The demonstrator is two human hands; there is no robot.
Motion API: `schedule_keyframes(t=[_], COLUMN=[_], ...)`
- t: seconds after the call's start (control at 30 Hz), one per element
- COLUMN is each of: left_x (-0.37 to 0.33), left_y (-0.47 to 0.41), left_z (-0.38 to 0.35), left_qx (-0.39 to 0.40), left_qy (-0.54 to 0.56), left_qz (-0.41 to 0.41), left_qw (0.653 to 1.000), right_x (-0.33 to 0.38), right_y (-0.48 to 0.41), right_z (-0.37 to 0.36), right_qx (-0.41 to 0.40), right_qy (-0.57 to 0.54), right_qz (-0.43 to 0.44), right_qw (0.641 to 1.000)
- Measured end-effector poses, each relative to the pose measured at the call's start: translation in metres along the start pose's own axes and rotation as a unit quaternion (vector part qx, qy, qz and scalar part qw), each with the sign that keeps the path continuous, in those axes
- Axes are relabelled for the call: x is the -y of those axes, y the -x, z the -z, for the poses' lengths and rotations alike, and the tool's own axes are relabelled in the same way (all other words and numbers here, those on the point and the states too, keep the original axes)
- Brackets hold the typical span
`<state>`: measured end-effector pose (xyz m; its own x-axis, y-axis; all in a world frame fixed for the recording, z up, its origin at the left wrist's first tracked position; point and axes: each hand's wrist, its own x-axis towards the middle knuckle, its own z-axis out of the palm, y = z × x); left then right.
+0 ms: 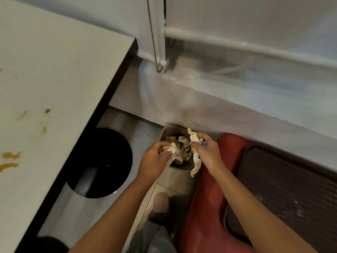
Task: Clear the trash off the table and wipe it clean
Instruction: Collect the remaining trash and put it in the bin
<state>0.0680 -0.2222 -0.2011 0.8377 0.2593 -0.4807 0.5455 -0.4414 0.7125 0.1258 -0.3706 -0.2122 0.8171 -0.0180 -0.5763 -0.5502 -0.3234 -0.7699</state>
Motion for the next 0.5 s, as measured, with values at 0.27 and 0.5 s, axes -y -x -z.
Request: schedule_keyframes(t=[0.27, 0.5], left_x=[0.062, 0.09], left_y=[-0.083, -0.129], left_z=[-0.051, -0.079], left_qx=[0.024, 0.032], left_qy=[-0.004, -0.008], left_qz=[0.069, 0.102], left_qw=[0.997, 0.994], right_x=[-0.073, -0.113], right_y=[-0.106, -0.149], right_z=[-0.04, -0.046], right_qx=[0.027, 0.037], right_qy=[0.031, 0.102], right_qz=[-0.053, -0.13], right_qw=[0.998, 0.986])
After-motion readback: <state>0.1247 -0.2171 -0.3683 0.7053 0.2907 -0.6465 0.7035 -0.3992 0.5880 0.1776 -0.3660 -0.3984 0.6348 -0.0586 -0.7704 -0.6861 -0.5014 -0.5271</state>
